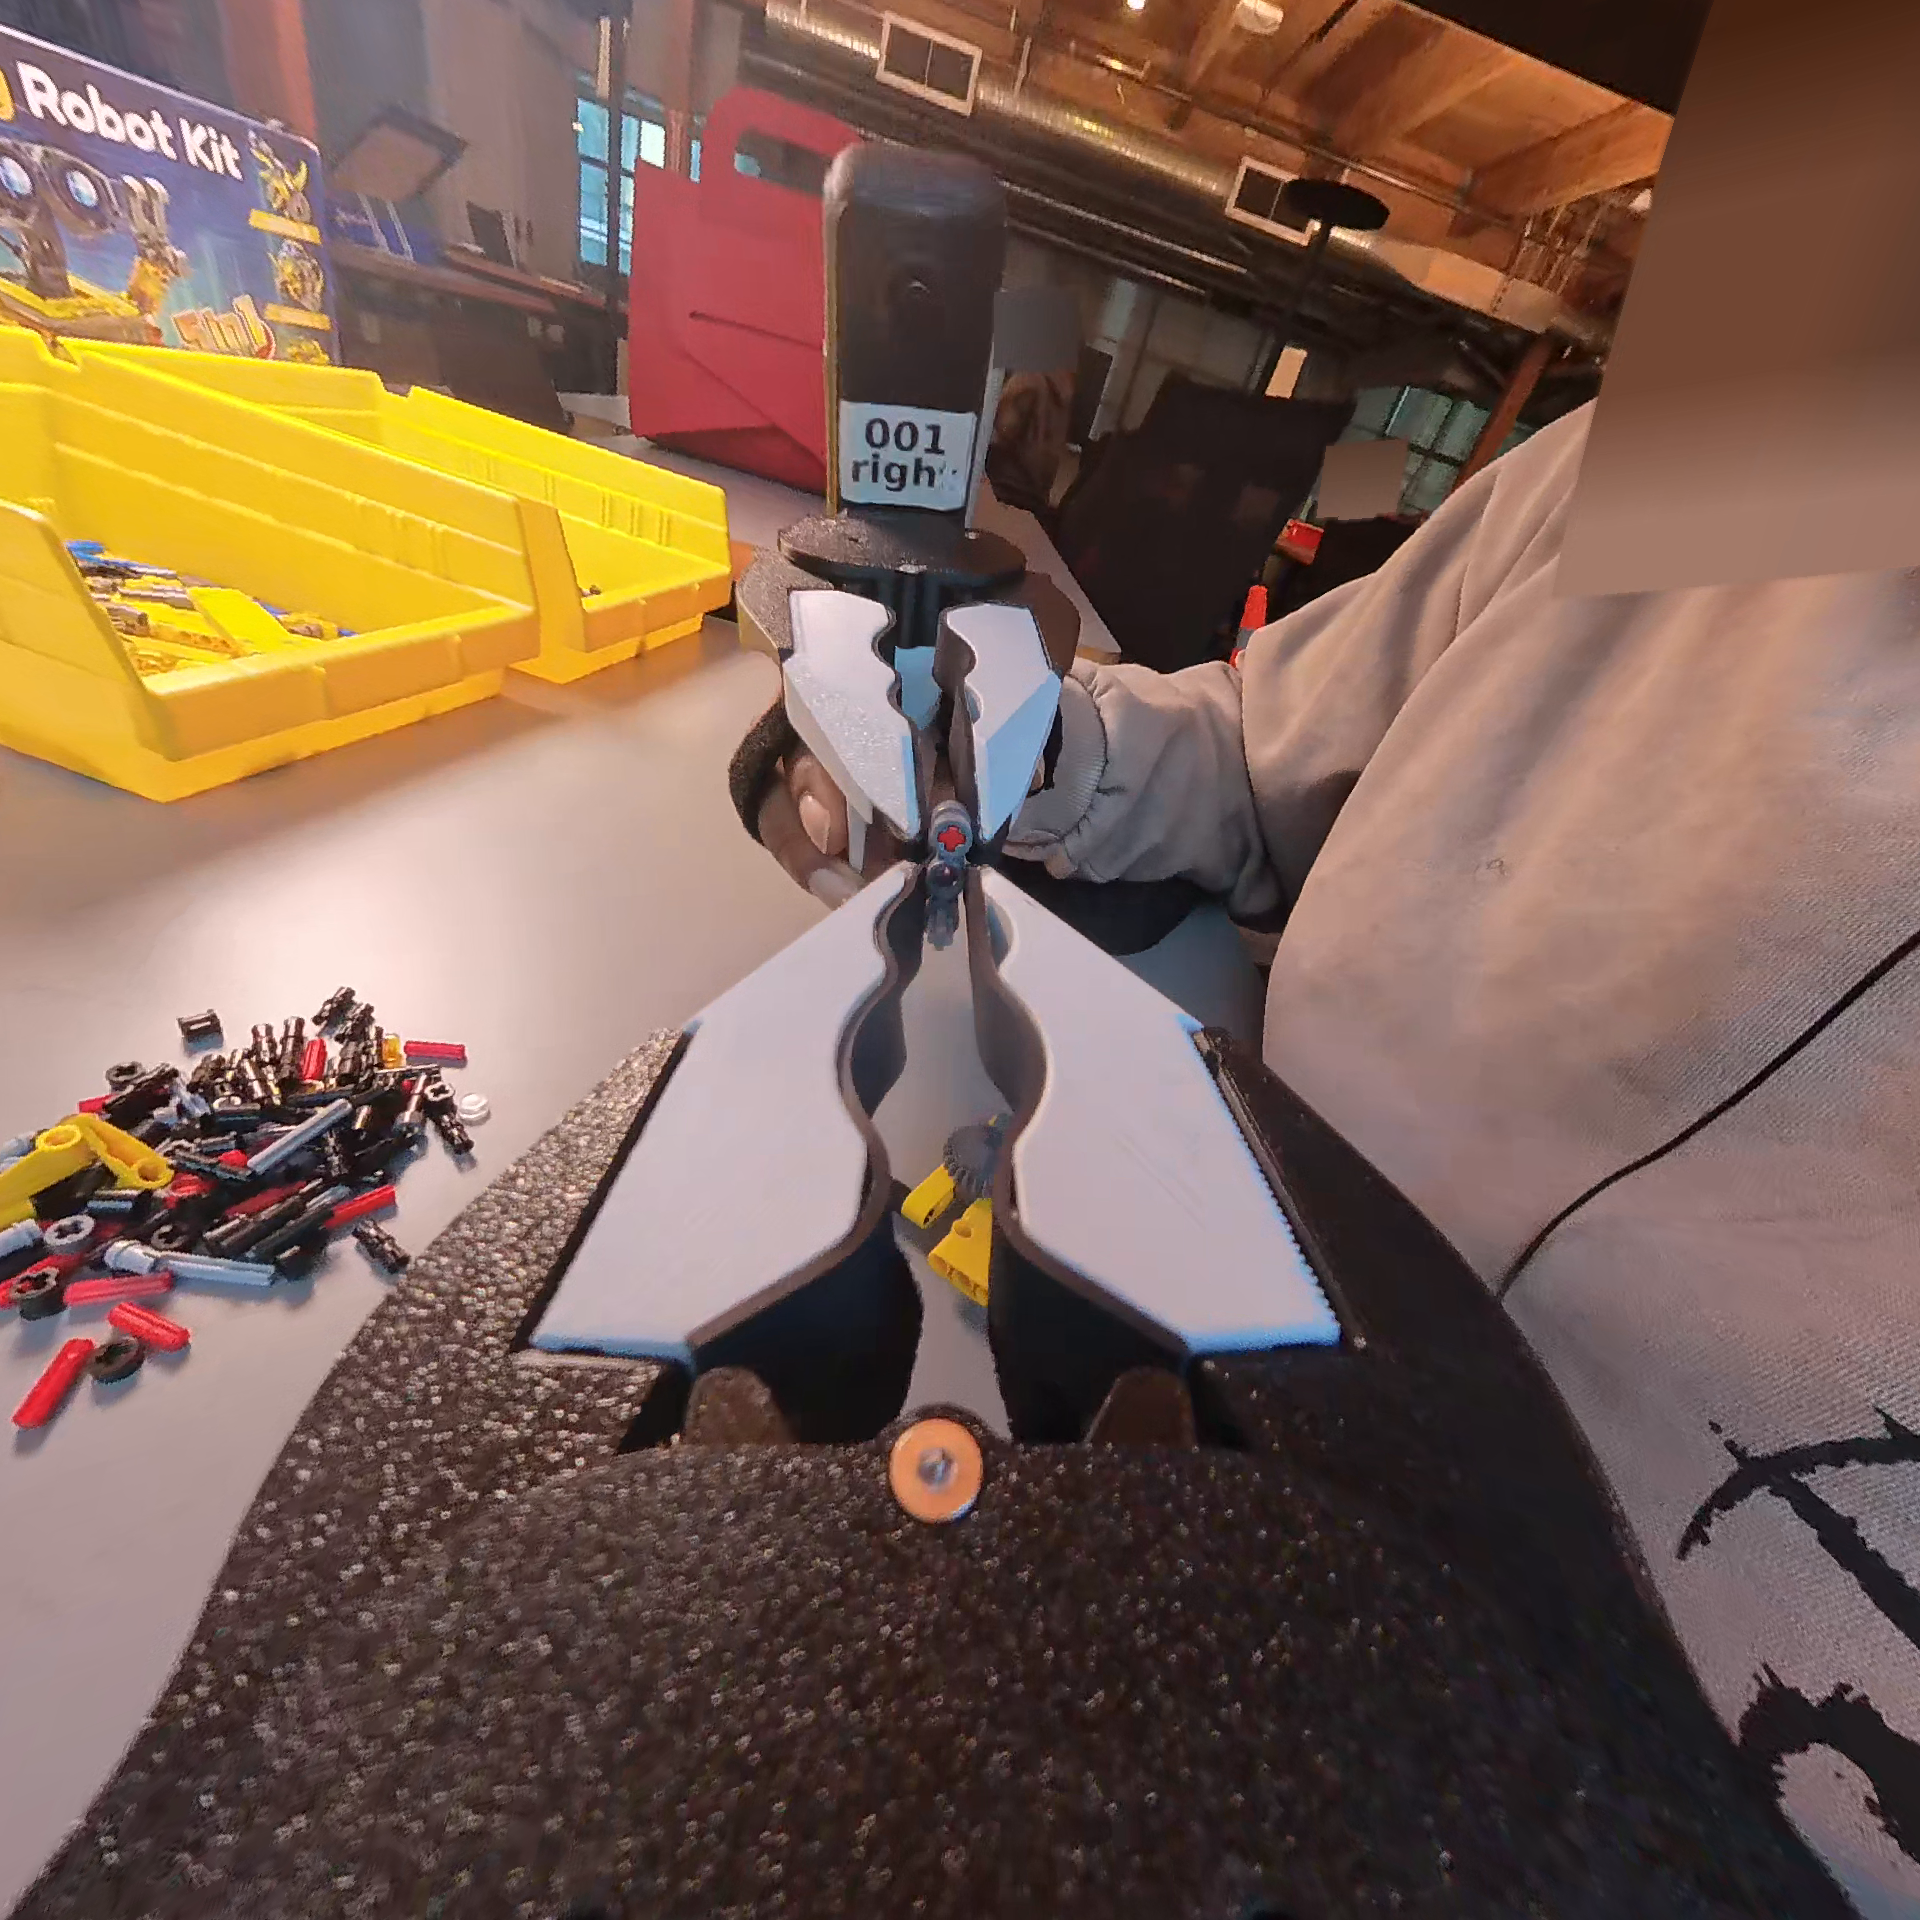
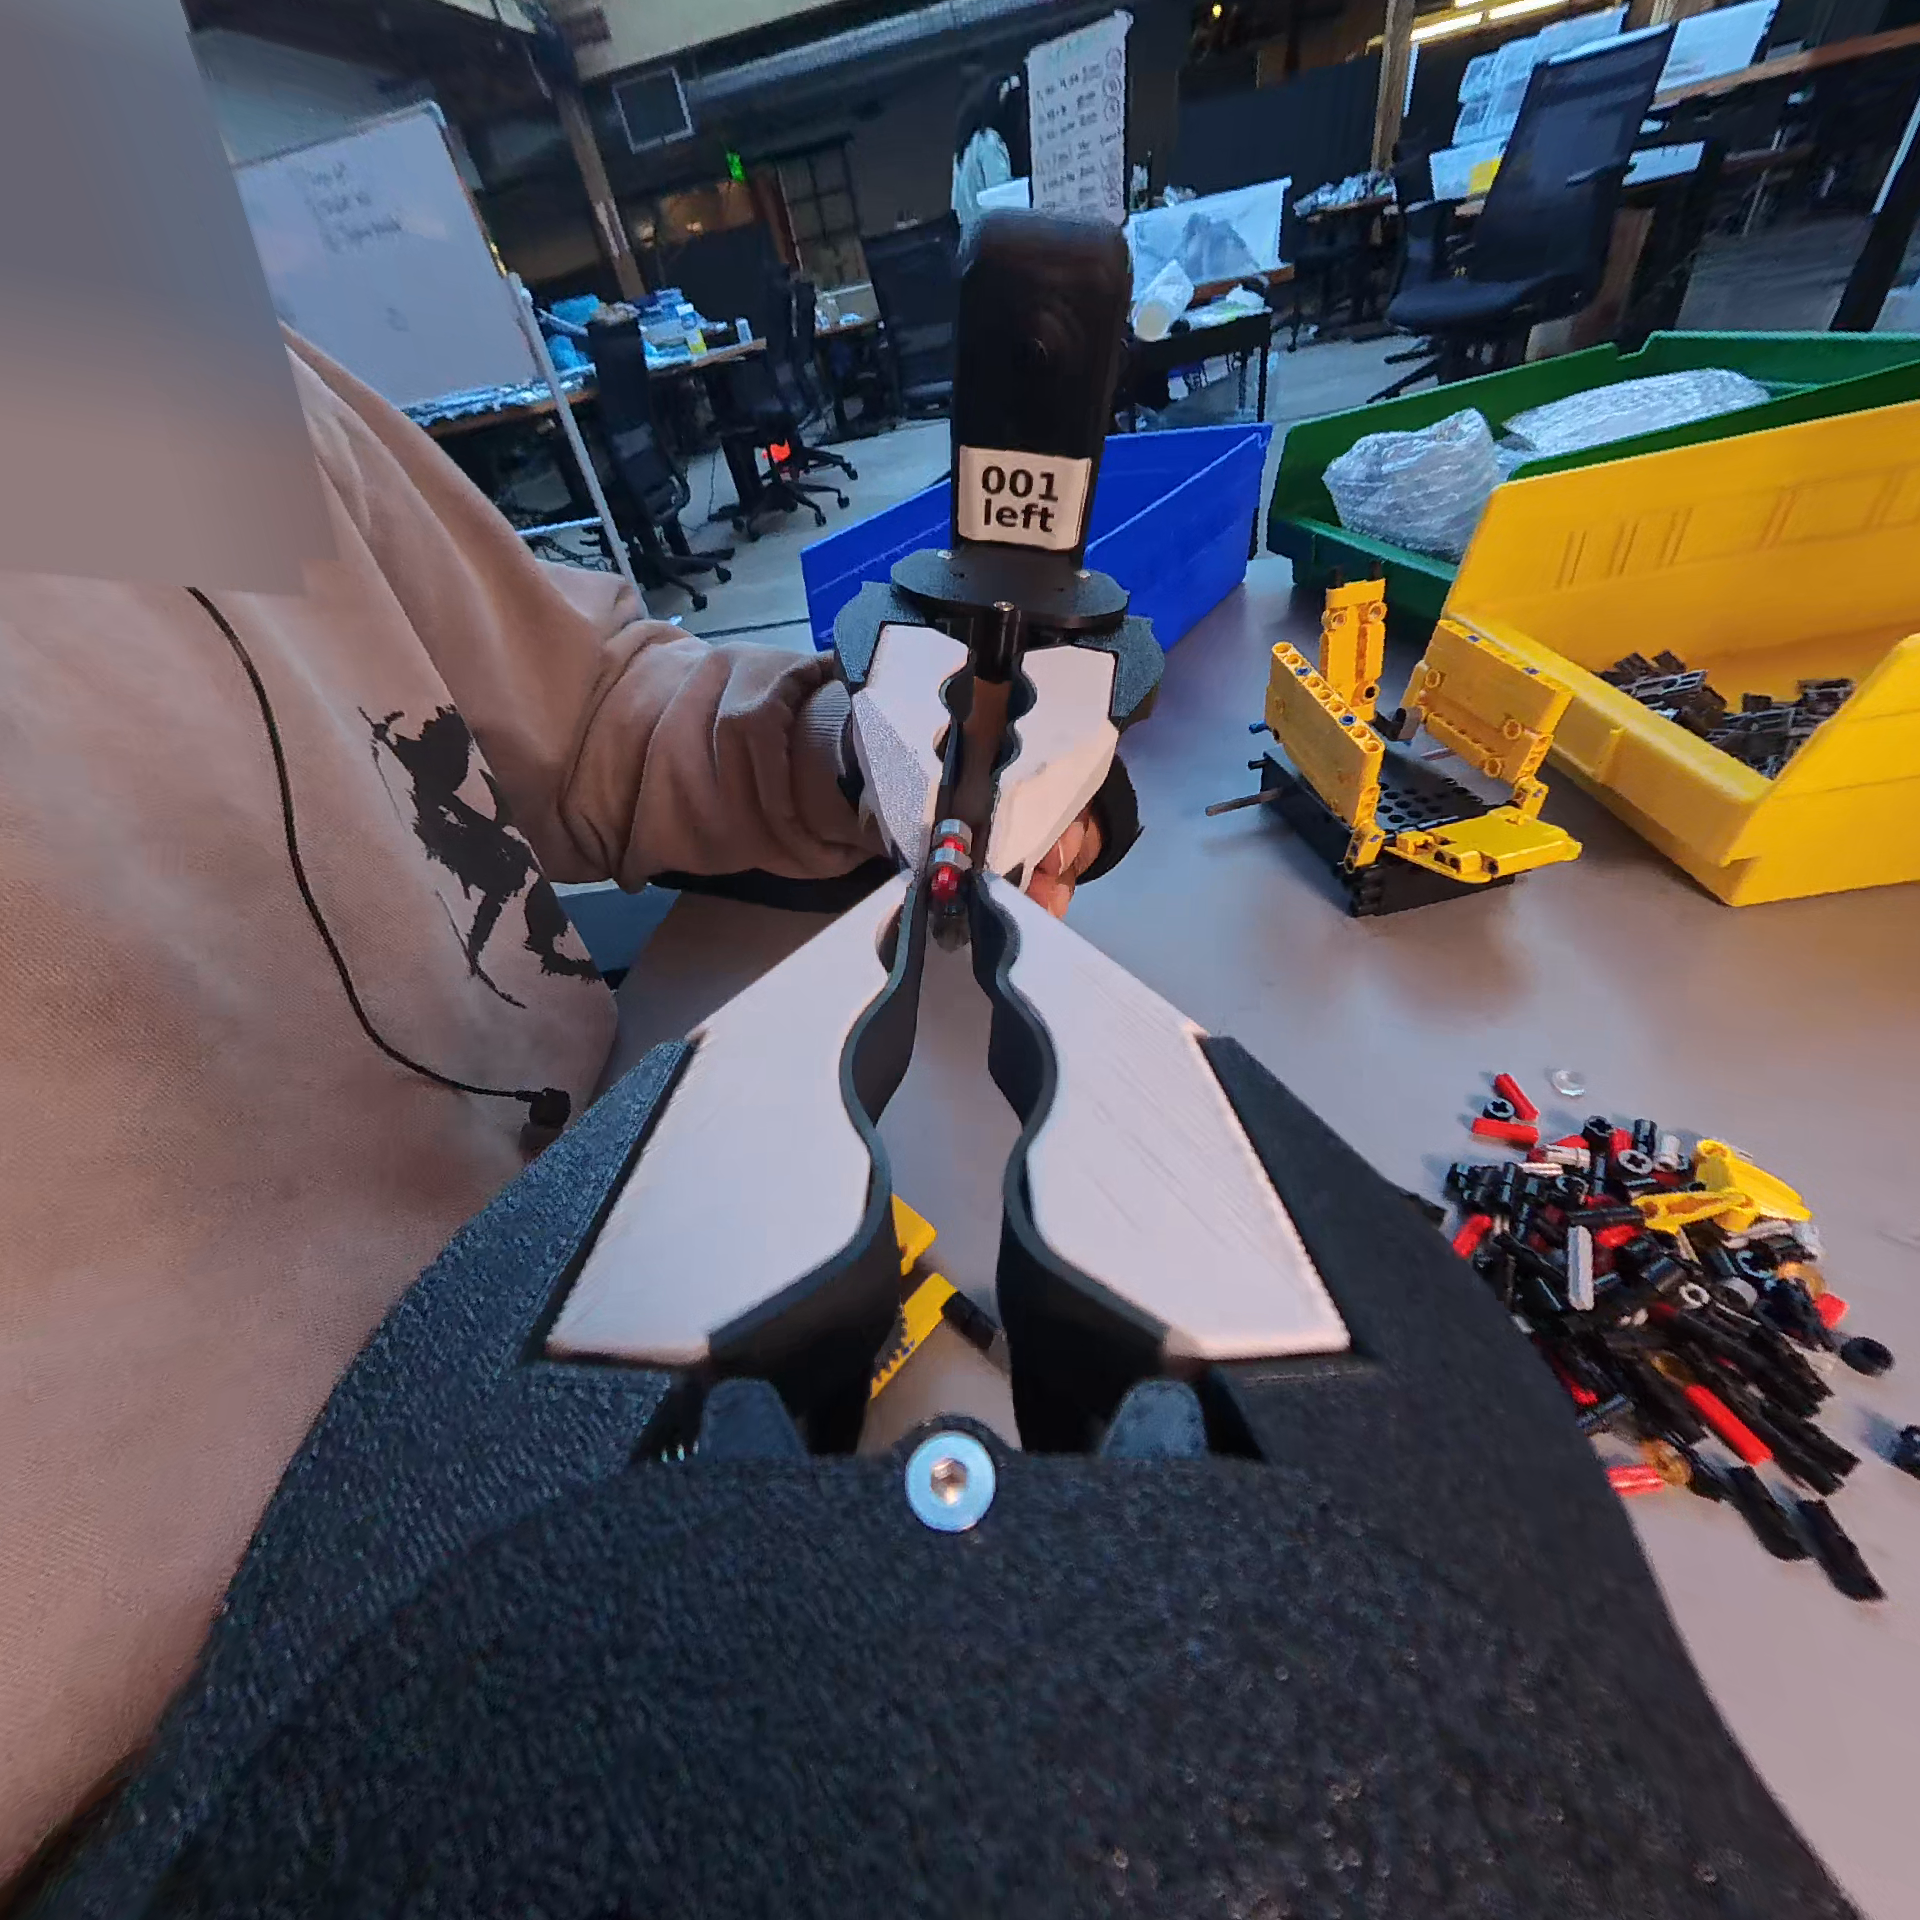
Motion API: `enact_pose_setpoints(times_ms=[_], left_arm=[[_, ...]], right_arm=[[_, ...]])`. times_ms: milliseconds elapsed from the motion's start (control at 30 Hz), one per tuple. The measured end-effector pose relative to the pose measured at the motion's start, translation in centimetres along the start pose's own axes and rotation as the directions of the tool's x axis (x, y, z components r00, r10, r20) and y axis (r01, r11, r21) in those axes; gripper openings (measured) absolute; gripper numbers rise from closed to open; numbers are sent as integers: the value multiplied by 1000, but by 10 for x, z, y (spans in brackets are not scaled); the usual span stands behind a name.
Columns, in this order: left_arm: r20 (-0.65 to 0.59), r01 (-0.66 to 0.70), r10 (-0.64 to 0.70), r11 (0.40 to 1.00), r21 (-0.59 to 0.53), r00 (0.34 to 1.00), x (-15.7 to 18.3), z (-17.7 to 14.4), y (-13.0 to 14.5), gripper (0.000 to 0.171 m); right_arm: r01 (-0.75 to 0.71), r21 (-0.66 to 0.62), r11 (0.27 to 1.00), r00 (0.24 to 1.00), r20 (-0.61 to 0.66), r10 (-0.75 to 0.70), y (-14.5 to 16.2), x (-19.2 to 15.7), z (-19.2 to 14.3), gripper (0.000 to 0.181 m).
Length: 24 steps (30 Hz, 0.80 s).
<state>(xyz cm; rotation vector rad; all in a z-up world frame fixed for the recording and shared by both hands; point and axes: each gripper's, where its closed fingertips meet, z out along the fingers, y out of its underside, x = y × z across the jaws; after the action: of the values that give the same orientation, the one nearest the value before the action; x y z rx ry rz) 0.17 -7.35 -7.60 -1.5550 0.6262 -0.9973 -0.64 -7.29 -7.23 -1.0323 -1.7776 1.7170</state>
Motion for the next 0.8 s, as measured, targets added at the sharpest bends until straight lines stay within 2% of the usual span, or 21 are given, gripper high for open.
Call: enact_pose_setpoints(times_ms=[100,267,467,500,567,633,733,800], left_arm=[[-2,-6,6,999,39,1000,2,1,-5,6],[34,-57,56,997,52,998,2,0,-10,6],[89,-73,66,995,73,994,-3,0,-18,5],[98,-71,61,992,103,993,-5,-4,-24,6],[141,-36,-2,963,265,990,-17,-41,-53,5],[187,-79,33,966,245,982,-21,-55,-53,6],[130,-59,27,966,251,991,-13,-37,-49,6],[106,-33,4,963,268,994,-12,-30,-47,5]], right_arm=[[51,36,998,999,-18,-51,-5,-1,-1,7],[58,109,992,998,-46,-54,-11,-1,-1,6],[116,117,986,992,-70,-109,-15,3,-4,5],[116,116,986,992,-68,-108,-15,4,-6,1],[89,163,983,991,-117,-70,-19,19,-28,0],[96,161,982,984,-163,-70,-20,28,-43,0],[96,166,981,985,-161,-69,-23,25,-25,0],[82,171,982,988,-140,-59,-24,21,-12,20]])
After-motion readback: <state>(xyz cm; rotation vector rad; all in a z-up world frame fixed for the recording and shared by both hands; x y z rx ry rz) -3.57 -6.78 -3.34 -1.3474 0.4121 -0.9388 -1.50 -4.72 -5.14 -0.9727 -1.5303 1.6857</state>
